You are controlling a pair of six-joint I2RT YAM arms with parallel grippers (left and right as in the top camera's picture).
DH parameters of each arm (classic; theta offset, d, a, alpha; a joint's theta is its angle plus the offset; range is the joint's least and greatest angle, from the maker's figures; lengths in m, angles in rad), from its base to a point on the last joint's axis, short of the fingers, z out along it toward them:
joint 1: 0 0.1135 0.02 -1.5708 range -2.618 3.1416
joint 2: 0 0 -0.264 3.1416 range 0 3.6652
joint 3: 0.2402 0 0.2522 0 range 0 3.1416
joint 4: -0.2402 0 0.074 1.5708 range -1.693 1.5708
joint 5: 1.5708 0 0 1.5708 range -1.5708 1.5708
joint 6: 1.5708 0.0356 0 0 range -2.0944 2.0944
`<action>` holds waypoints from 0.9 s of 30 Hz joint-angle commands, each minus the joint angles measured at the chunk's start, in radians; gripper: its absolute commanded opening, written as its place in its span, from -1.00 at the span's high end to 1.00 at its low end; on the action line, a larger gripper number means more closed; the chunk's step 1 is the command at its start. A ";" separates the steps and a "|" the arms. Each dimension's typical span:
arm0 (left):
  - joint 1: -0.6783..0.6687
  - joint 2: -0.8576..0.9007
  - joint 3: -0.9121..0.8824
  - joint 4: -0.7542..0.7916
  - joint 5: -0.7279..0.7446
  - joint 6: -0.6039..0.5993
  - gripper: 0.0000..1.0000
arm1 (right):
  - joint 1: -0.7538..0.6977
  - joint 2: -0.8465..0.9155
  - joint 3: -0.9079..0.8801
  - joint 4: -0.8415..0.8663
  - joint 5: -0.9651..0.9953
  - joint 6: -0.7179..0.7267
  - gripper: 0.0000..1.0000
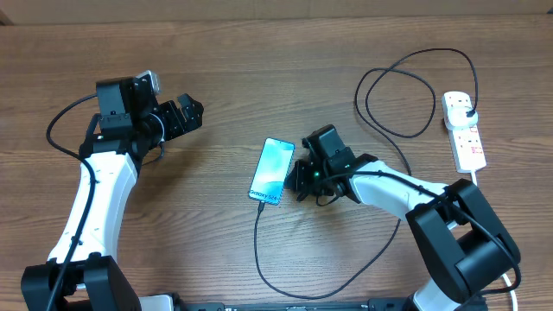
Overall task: Plug charger to phone and switch on socket
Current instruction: 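Open the right gripper and lift it off the phone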
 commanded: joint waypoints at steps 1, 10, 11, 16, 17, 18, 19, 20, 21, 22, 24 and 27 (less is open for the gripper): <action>0.000 -0.015 0.003 0.001 -0.010 0.000 -0.99 | -0.021 -0.002 0.000 0.018 0.113 0.018 0.78; 0.000 -0.015 0.003 0.001 -0.010 0.000 -0.99 | -0.008 -0.001 0.000 0.106 0.166 0.018 0.93; 0.000 -0.015 0.003 0.001 -0.010 0.000 -0.99 | -0.008 0.001 0.000 0.113 0.166 0.018 0.93; 0.000 -0.015 0.003 0.001 -0.010 0.000 -0.99 | -0.008 0.027 0.000 0.140 0.166 0.019 0.93; 0.000 -0.015 0.003 0.001 -0.010 0.000 -0.99 | -0.008 0.037 0.000 0.140 0.166 0.019 0.92; 0.000 -0.015 0.003 0.001 -0.010 0.000 -0.99 | -0.008 0.047 0.000 0.141 0.166 0.025 0.92; 0.000 -0.015 0.003 0.001 -0.010 0.000 -0.99 | -0.008 0.058 0.000 0.144 0.166 0.038 0.93; 0.000 -0.015 0.003 0.001 -0.010 0.000 -0.99 | -0.008 0.066 0.000 0.148 0.165 0.048 0.93; 0.000 -0.015 0.003 0.001 -0.010 0.000 -0.99 | -0.008 0.074 0.000 0.154 0.164 0.052 0.93; 0.000 -0.015 0.003 0.001 -0.010 0.000 -0.99 | -0.008 0.081 0.000 0.160 0.164 0.052 0.92; 0.000 -0.015 0.003 0.001 -0.010 0.000 -0.99 | -0.008 0.092 0.000 0.172 0.162 0.052 0.92; 0.000 -0.015 0.003 0.001 -0.010 0.000 -0.99 | -0.007 0.104 0.000 0.209 0.143 0.045 0.93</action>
